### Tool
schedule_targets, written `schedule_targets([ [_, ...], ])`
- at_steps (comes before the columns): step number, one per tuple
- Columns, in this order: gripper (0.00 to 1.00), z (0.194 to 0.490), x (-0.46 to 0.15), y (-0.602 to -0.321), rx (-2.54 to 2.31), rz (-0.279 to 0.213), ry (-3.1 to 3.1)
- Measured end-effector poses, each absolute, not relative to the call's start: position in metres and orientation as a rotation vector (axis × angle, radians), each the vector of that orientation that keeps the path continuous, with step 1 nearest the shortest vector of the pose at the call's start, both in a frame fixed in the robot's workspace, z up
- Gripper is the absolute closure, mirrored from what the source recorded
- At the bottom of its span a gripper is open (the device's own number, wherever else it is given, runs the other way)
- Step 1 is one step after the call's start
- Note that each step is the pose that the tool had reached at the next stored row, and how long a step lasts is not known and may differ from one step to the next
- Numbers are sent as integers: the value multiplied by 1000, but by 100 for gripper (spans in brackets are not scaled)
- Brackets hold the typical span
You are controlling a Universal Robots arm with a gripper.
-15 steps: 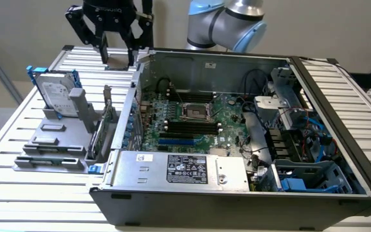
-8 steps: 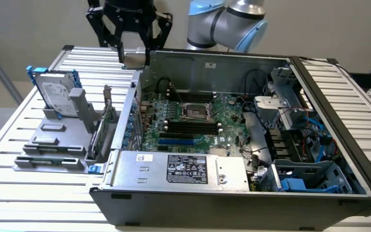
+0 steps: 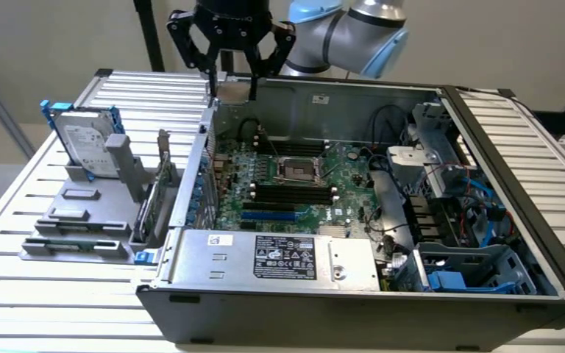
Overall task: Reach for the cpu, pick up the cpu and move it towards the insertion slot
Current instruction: 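Pick up the cpu and move it towards the insertion slot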
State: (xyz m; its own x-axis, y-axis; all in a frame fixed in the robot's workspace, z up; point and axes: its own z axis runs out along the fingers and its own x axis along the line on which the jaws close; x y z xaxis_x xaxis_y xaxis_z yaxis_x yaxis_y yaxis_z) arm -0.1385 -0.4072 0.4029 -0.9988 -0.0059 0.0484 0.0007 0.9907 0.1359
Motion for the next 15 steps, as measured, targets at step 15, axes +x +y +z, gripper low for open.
schedule_targets([
  [15, 46, 385, -72, -386, 4, -211, -3085],
])
